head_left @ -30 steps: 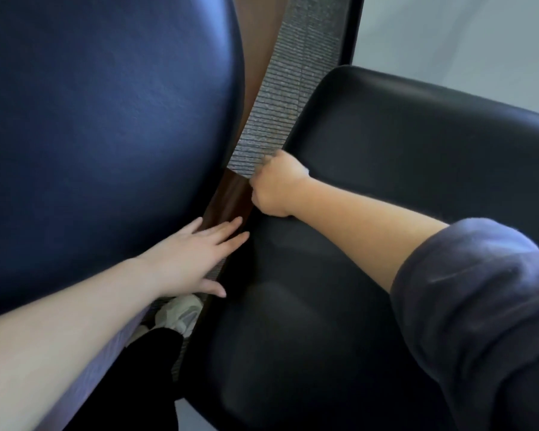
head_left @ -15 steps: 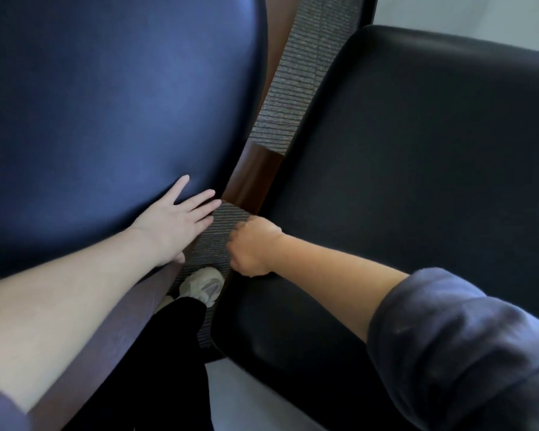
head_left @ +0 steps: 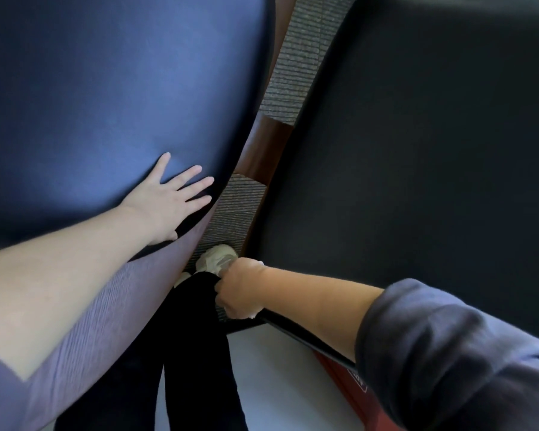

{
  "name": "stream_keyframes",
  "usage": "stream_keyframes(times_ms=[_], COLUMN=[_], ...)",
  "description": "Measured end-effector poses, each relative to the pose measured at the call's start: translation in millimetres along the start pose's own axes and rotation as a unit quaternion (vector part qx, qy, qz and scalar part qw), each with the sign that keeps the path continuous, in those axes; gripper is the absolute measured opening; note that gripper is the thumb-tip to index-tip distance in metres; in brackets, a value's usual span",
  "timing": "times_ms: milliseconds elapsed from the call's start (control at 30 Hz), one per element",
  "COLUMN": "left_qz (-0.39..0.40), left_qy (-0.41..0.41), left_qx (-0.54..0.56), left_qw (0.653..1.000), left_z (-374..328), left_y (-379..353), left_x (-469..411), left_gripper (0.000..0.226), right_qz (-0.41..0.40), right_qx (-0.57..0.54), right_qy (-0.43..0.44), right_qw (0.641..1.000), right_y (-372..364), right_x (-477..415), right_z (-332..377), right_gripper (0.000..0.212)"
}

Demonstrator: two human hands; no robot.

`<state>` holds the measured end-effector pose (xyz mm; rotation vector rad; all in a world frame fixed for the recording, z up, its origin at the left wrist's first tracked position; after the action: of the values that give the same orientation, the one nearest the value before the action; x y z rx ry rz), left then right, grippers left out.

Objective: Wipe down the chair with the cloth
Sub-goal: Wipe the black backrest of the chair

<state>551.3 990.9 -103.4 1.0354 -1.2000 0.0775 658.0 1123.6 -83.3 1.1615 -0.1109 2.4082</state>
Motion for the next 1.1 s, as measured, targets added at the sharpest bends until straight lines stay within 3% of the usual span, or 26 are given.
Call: stream_keyframes(times_ms=[200,533,800,1000,1100], left_qz=[0.047,0.003,-0.028,-0.049,-0.064], left_qy=[0.031,-0.01,-0.057,-0.065,-0.064], left_qx=[0.037,0.1,0.118,0.116,0.118], left_qw=[0.998,0.995,0.991,0.99,0.989], left_z=[2.6,-29.3,-88.9,-114.3,-120.4], left_y=[3.3,90.8,150.3,193.2,212.8], left_x=[29.9,67.6,92.3,103.2,107.0], left_gripper=[0.08,0.077,0.077,0.076,0.076], right_qz=[-0.053,-0.085,-0.166,-0.266,-0.324], right_qx=[0.145,0.149,0.143,0.167,0.102], right_qy=[0.046,0.002,-0.051,-0.1,-0.145], right_qw=[0.987,0.985,0.974,0.944,0.929], right_y=[-19.3,-65.2,-122.3,-152.8,-175.7], right_x=[34.3,147.5,230.4,285.8,311.1], right_z=[35.2,81.7,109.4,127.9,137.0], right_gripper=[0.036,0.037,0.03,0.028,0.036])
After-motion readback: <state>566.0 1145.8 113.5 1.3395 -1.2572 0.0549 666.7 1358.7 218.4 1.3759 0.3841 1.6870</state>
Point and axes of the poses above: each hand's wrist, its own x-axis away from the middle knuckle, its own y-axis out of the back of the hand, z = x × y, the point moved 4 cm from there along -x, towards the middle knuckle, and after that the axes turned 8 degrees about y, right-handed, at the moved point
